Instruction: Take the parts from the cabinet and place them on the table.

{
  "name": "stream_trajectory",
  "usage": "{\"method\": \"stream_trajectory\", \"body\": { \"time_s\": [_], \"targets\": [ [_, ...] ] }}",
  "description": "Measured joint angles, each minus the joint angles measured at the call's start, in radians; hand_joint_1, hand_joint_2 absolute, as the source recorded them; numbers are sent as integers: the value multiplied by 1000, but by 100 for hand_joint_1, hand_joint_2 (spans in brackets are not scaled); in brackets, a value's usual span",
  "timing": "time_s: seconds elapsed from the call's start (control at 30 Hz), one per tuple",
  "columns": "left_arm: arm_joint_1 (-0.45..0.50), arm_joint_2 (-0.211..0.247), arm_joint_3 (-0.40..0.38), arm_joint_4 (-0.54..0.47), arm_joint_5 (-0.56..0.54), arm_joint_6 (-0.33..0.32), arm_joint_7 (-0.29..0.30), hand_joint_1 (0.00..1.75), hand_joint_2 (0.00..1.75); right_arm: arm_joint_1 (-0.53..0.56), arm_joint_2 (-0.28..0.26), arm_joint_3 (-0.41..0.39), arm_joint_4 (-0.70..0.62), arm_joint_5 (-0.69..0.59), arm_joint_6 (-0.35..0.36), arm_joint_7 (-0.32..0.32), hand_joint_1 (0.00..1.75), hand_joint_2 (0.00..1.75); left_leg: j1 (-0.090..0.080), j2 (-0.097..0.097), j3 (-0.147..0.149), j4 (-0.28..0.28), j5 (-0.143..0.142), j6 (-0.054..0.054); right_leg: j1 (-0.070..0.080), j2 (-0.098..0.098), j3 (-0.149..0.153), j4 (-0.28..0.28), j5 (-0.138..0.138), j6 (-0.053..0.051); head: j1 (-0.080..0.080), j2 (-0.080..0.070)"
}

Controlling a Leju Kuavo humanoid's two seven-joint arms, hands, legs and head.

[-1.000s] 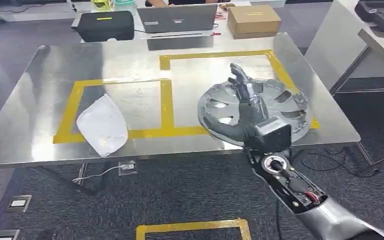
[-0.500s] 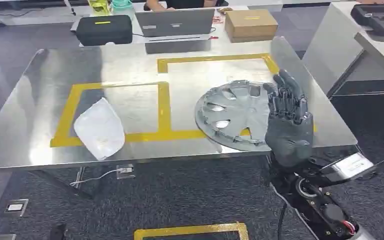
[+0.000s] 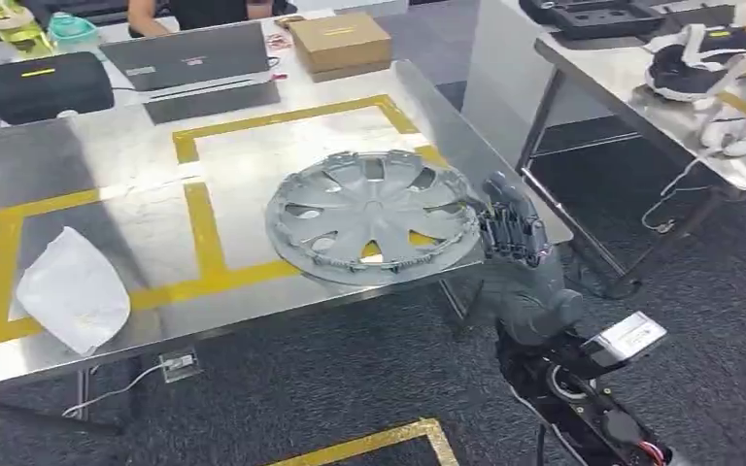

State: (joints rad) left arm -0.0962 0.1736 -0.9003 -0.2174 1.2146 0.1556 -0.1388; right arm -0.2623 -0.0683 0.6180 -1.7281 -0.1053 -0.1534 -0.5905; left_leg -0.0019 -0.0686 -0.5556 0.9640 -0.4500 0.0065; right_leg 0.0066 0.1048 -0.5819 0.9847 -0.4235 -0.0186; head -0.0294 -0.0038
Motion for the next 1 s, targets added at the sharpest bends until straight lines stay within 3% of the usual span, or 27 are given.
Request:
{"method": "stream_trajectory", "body": {
  "time_s": [0.1, 0.13, 0.17, 0.2, 0.27, 0.3, 0.33, 0.37, 0.43, 0.47, 0.5, 0.53, 0.57, 0.63, 0.67, 0.7, 0.73, 0.77, 0.8, 0.83, 0.87, 0.93, 0.97, 1.0],
  "targets": [
    [-9, 0, 0, 0, 0, -1, 1, 0, 0, 19, 0, -9, -10, 1, 0, 6, 0, 0, -7, 30, 5, -6, 3, 3, -7, 29, -4, -7, 7, 17, -4, 0],
    [-10, -6, 0, -1, 0, -2, 1, 0, 0, 23, 0, -12, -14, 1, -1, 7, 0, 0, 10, 47, 12, -25, 13, 5, 0, 25, -14, -2, 4, 20, -4, 0],
    [-10, -5, 0, 0, 0, -2, 1, 0, 0, 24, 0, -17, -17, 2, -1, 6, 0, 0, 8, 59, 20, -32, 14, 7, 4, -25, -21, 20, -15, 25, -1, 0],
    [-8, -5, 0, 0, 0, -2, 2, 0, 0, 21, 0, -20, -18, 2, -1, 8, 0, 0, 9, 69, 21, -32, 14, 12, 2, -64, -49, 85, -59, 30, 13, 0],
    [-5, -6, 0, 0, 2, -2, 2, 0, 0, 28, 0, -21, -18, 2, -1, 8, 0, 0, 8, 93, 22, -32, 11, 14, -8, -88, -118, 244, -134, 41, 21, 0],
    [-5, -6, 0, 0, 3, 0, 2, 0, 0, 32, 0, -22, -18, 2, 0, 8, 0, 0, 9, 105, 21, -31, 10, 14, -13, -93, -144, 303, -152, 46, 24, 0],
    [-4, -6, 0, 0, 4, 0, 2, 0, 0, 35, 0, -23, -18, 2, 1, 9, 0, 0, 10, 116, 23, -31, 8, 12, -18, -97, -145, 309, -143, 51, 31, 0],
    [-4, -8, 0, 0, 5, 0, 2, 0, 0, 35, 0, -23, -18, 2, 2, 9, 0, 0, 11, 127, 25, -30, 6, 9, -22, -102, -121, 266, -113, 55, 36, 0],
    [-5, -11, 0, 0, 5, 0, 2, 0, 0, 35, 0, -24, -18, 3, 3, 8, 0, 0, 15, 148, 35, -27, -2, -3, -27, -130, -17, 81, -26, 60, 44, 0],
    [-5, -11, 0, 0, 5, 0, 2, 0, 0, 35, 0, -25, -18, 4, 3, 8, 0, 0, 13, 155, 39, -23, -8, -12, -25, -178, 17, 8, -21, 61, 49, 0],
    [-5, -9, 0, 0, 6, 2, 2, 0, 0, 33, 0, -26, -18, 5, 3, 8, 0, 0, 5, 164, 37, -14, -13, -19, -12, -188, 33, -3, -27, 50, 60, 0],
    [-5, -9, 0, 0, 7, 3, 2, 0, 0, 34, 0, -26, -18, 7, 4, 7, 0, 0, 2, 170, 37, -15, -11, -22, -16, -171, 28, 1, -26, 35, 55, 0],
    [-6, -9, 0, 0, 7, 3, 2, 0, 0, 36, 0, -28, -18, 9, 3, 7, 0, 0, 2, 183, 38, -14, -11, -23, -15, -161, 24, 0, -24, 30, 44, 0],
    [-9, -10, 0, 0, 8, 3, 2, 0, 0, 35, 0, -30, -18, 12, 5, 6, 0, 0, 5, 204, 43, -14, -17, -34, -17, -135, 23, -4, -19, 17, 40, 0],
    [-11, -10, 0, 0, 8, 4, 2, 0, 0, 35, 0, -31, -18, 13, 5, 5, 0, 0, 11, 157, 40, 6, -38, -41, -20, -124, 24, -7, -16, 13, 35, 0],
    [-11, -9, 0, 0, 8, 4, 2, 0, 0, 34, 0, -34, -18, 13, 5, 5, 0, 0, 13, 109, 14, 60, -74, -43, -20, -115, 21, -7, -14, 8, 28, 0],
    [-11, -9, 0, 0, 8, 4, 2, 0, 0, 34, 0, -35, -18, 13, 5, 5, 0, 0, 14, 90, -25, 138, -113, -44, -20, -105, 19, -7, -11, 4, 20, 0],
    [-9, -9, 0, 0, 8, 4, 2, 0, 0, 34, 0, -36, -18, 13, 7, 5, 0, 0, 13, 83, -67, 221, -146, -44, -19, -93, 16, -7, -10, 2, 13, 0],
    [-5, -10, 0, 0, 10, 5, 2, 0, 0, 35, 0, -38, -16, 13, 8, 5, 0, 0, 13, 79, -106, 290, -166, -44, -16, -78, 14, -7, -9, 0, 8, 0],
    [-2, -10, 0, 0, 11, 5, 2, 0, 0, 36, 0, -40, -14, 13, 8, 5, 0, 0, 13, 77, -125, 315, -159, -42, -15, -62, 13, -7, -8, -2, 5, 0],
    [-2, -10, 0, 0, 11, 5, 2, 0, 0, 37, 0, -44, -14, 13, 10, 5, 0, 0, 12, 75, -117, 286, -129, -38, -15, -46, 13, -7, -7, -3, 3, 0],
    [-3, -9, 0, 0, 11, 6, 2, 0, 0, 37, 0, -47, -14, 12, 11, 5, 0, 0, 11, 58, -50, 132, -38, -26, -14, -19, 15, -7, -4, -1, -3, 0],
    [-3, -8, 0, 0, 11, 6, 2, 0, 0, 37, 0, -48, -14, 12, 12, 5, 0, 0, 11, 11, -7, 43, 0, -17, -17, -8, 14, -7, -2, 1, -6, 0],
    [-2, -4, 0, 0, 13, 7, 2, 0, 0, 36, 1, -49, -14, 12, 13, 5, 0, 0, 10, -21, 9, -4, -4, -11, -10, 3, 10, -5, -2, 5, -7, 0]
  ]
}}
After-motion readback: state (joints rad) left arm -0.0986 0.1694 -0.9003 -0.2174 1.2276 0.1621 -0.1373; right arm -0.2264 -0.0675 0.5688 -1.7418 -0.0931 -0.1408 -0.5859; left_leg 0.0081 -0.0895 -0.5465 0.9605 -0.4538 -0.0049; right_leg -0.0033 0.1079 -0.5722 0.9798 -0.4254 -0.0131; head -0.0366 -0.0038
